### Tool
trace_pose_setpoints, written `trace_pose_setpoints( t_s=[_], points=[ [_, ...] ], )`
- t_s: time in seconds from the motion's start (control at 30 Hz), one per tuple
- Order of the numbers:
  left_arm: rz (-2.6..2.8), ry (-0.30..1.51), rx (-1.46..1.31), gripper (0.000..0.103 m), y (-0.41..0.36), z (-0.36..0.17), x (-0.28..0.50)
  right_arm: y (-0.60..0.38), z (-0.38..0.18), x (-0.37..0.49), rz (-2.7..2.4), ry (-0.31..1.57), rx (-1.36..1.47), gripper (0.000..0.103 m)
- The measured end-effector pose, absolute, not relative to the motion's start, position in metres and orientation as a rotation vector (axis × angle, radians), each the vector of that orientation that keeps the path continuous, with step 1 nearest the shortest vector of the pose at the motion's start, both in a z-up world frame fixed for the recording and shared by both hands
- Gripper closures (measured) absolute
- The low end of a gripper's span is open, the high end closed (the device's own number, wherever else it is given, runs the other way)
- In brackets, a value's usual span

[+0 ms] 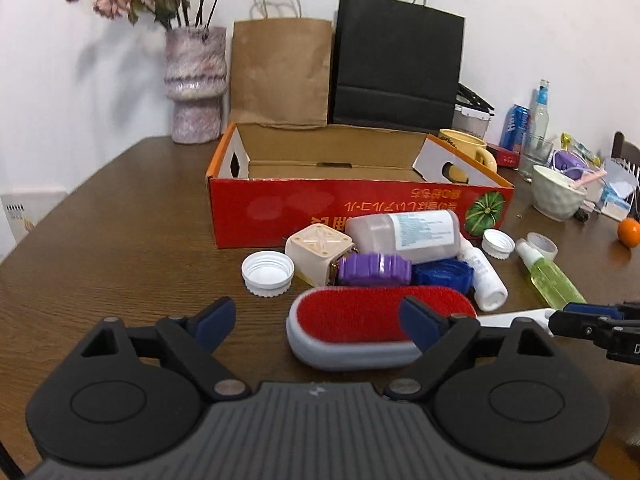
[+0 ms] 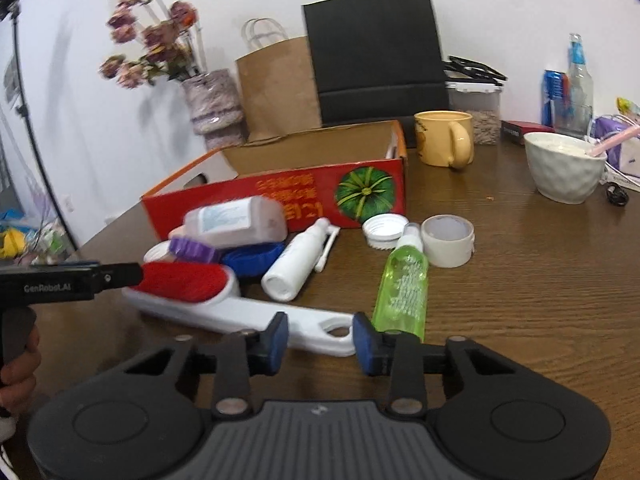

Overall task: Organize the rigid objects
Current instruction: 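Move the left gripper down onto the red-and-white lint brush and close, then lift the lint brush with the left gripper and carry it over the cardboard box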

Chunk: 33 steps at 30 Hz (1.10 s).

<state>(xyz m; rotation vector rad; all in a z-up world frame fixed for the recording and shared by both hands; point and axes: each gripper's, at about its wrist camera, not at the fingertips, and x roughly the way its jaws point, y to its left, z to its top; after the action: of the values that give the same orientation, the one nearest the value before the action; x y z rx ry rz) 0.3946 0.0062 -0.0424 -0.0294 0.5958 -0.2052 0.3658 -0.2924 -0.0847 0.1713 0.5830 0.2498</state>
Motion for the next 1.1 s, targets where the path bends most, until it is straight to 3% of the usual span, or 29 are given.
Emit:
trace_pose_setpoints(
  t_s=[0.13, 0.27, 0.43, 0.93, 1.1],
  points=[
    [-0.217, 0.647, -0.073, 0.029, 0.010, -0.048, 0.404, -0.298, -0.087, 0.373, 0.213, 0.599, 0.178, 0.081],
    [-0.235, 0.644, -0.089, 0.029, 0.012, -0.051, 0.402, -0.303, -0.087, 0.380, 0.181, 0.614, 0.160, 0.081],
    [-0.287, 0.647, -0.120, 0.039, 0.013, -0.052, 0.403, -0.300, -0.083, 0.391, 0.208, 0.646, 0.125, 0.081],
    [-0.200, 0.645, -0.187, 0.034, 0.017, -0.054, 0.394, -0.305, -0.084, 0.411, 0.227, 0.720, 0.156, 0.080],
    [-0.200, 0.655, -0.226, 0.047, 0.018, -0.053, 0.392, -0.307, -0.086, 0.411, 0.242, 0.714, 0.180, 0.083]
  ],
)
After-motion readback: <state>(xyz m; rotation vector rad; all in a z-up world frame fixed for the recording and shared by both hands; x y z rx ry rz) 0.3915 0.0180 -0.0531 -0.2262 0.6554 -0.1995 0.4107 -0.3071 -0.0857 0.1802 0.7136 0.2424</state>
